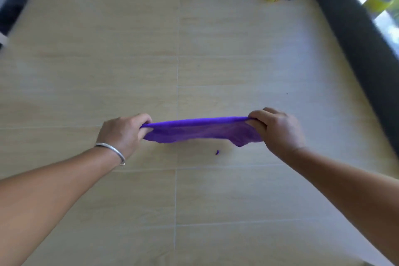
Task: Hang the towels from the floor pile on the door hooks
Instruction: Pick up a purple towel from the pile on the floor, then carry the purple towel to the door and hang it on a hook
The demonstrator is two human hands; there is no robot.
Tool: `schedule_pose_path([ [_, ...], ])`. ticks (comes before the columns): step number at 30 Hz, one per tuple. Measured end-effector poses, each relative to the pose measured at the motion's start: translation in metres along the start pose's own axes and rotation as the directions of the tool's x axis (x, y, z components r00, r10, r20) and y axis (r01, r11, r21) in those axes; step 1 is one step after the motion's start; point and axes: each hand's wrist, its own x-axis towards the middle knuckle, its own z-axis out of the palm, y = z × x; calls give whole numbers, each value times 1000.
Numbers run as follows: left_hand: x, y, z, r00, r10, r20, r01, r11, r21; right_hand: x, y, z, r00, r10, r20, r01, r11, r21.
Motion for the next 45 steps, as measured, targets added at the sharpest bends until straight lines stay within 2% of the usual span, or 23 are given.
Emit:
schedule_pose_path([
  [8, -3, 34, -246, 991, 40, -125, -52, 995, -91, 41, -113, -224, 989, -148, -25, 147, 988, -45],
  [13, -12, 63, -409, 977, 159, -140, -171, 982, -81, 61, -175, -368, 967, -254, -10, 250, 958, -142],
  [17, -18, 86, -519, 955, 260, -146, -270, 961, -54, 68, -218, -465, 926, -366, -93, 335, 910, -243],
  [19, -22, 98, -564, 930, 322, -177, -324, 946, 15, 71, -239, -507, 910, -400, -112, 353, 887, -298],
  [22, -28, 108, -623, 840, 515, -169, -475, 850, 226, 79, -268, -563, 871, -482, -96, 423, 834, -354],
  [24, -32, 110, -663, 803, 588, -98, -524, 775, 354, 85, -287, -598, 877, -477, -56, 427, 827, -365],
  [25, -31, 110, -681, 796, 600, -82, -529, 754, 389, 88, -298, -615, 907, -420, -35, 384, 858, -342],
  [27, -29, 108, -715, 807, 583, -93, -504, 762, 407, 97, -313, -646, 943, -334, 5, 322, 905, -278],
  [30, -27, 106, -765, 827, 543, -145, -447, 793, 415, 110, -342, -692, 938, -345, -27, 327, 909, -260],
  [34, -29, 106, -830, 832, 497, -248, -381, 835, 396, 123, -387, -741, 851, -515, -106, 470, 836, -285],
  [37, -27, 103, -869, 839, 445, -314, -311, 865, 395, 135, -417, -765, 777, -624, -81, 557, 742, -373],
  [40, -26, 98, -902, 824, 410, -392, -243, 880, 409, 150, -444, -784, 746, -655, -119, 540, 700, -468],
  [45, -23, 93, -944, 757, 403, -514, -214, 896, 389, 174, -473, -806, 740, -639, -208, 500, 730, -466],
])
